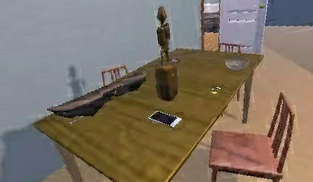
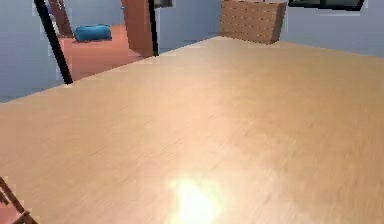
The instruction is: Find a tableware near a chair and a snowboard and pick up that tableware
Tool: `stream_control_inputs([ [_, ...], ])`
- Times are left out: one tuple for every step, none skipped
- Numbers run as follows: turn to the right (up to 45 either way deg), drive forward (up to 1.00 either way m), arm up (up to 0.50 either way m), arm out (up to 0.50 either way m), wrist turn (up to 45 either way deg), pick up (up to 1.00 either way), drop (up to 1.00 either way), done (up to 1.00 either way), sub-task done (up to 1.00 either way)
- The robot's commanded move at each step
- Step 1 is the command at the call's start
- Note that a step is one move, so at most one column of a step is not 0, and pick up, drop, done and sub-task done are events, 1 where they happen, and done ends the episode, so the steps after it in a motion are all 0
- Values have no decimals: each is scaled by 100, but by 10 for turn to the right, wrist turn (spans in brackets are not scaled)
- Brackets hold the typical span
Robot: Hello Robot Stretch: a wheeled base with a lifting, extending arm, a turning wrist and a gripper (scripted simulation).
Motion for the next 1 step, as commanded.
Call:
stream_control_inputs([
  [450,0,0,0,0,0,0,0,0],
])
